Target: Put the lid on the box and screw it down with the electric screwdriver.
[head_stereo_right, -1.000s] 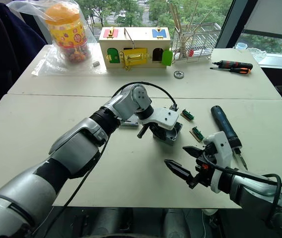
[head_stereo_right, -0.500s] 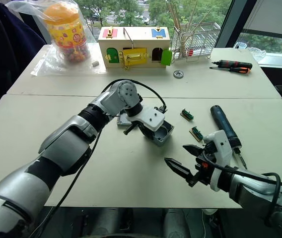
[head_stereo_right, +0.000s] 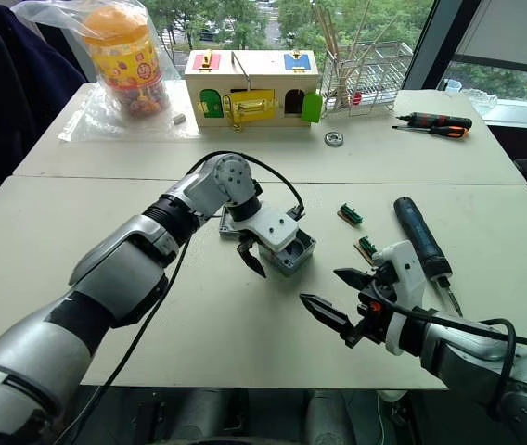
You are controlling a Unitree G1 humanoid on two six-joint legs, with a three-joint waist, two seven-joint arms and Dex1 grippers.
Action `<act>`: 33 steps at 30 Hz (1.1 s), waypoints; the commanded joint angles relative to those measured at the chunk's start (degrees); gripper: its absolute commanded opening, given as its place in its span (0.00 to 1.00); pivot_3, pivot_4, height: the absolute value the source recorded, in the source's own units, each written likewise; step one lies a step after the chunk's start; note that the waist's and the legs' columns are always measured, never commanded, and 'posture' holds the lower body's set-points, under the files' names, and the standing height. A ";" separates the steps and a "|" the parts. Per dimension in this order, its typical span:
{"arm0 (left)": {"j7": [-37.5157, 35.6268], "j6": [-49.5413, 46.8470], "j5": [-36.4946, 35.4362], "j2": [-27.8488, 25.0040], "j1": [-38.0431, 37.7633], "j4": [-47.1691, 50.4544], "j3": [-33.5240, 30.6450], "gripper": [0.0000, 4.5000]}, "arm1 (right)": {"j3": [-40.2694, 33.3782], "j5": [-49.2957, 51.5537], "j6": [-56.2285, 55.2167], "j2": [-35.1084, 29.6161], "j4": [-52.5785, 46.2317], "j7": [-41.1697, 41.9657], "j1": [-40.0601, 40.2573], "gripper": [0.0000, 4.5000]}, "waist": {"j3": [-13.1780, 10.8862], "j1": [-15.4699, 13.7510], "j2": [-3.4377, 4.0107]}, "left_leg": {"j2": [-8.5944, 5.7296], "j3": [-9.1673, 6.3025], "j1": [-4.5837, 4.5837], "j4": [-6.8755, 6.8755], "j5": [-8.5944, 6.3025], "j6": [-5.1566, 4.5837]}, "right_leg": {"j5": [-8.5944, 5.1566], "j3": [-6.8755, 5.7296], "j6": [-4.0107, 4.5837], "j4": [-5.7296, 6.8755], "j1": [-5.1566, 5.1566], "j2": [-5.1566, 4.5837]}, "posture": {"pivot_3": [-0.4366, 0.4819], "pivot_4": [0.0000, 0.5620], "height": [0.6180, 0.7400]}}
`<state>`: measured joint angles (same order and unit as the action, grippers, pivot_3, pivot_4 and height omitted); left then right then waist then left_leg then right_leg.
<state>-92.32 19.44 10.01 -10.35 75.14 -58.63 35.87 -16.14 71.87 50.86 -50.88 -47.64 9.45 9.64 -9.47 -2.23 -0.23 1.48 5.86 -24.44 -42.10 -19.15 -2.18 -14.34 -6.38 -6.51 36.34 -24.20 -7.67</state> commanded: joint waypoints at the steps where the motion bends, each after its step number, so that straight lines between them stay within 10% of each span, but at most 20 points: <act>1: -0.18 -13.38 -9.69 -7.64 4.15 10.81 -6.87 0.98 | -5.70 8.37 -1.42 -4.43 -0.70 3.42 -5.20 1.00 | -0.02 0.48 0.02 | 0.02 0.00 -0.03 0.00 0.00 0.00 | 0.00 0.02 0.00 0.02 -0.05 0.01 | 0.48 0.27 0.76; 6: 8.85 -38.43 -8.67 -15.49 1.37 21.04 -14.53 0.98 | -2.42 9.39 -0.39 -10.85 5.69 10.89 -19.17 1.00 | 0.02 1.33 0.11 | 0.07 -0.01 0.02 0.11 0.02 0.03 | 0.00 0.03 -0.01 0.03 -0.07 0.06 | 0.48 0.27 0.76; 14: 31.98 -83.91 -5.70 -13.75 -2.54 27.85 -19.09 0.98 | 16.27 -8.22 0.69 -8.61 11.79 20.79 -36.04 1.00 | 0.01 1.55 0.07 | -0.03 0.02 -0.08 0.03 0.01 0.01 | 0.12 0.06 -0.25 0.00 0.03 0.02 | 0.48 0.27 0.76; 33: 47.56 -85.97 -7.84 -9.66 -7.96 19.68 -18.69 0.98 | 18.14 -20.52 3.40 -1.26 10.05 22.44 -35.49 1.00 | 0.03 1.22 0.08 | -0.17 0.20 -0.03 0.06 0.16 0.28 | 0.12 0.01 -0.26 0.05 0.03 0.03 | 0.48 0.27 0.76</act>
<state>-45.17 -67.53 2.24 -20.33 66.97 -37.38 16.48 4.25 51.30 54.33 -52.54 -35.69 32.53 -25.82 -9.44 -1.02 -0.16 1.30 6.05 -24.46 -42.04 -18.97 -1.88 -14.21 -6.39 -6.76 36.38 -24.14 -7.64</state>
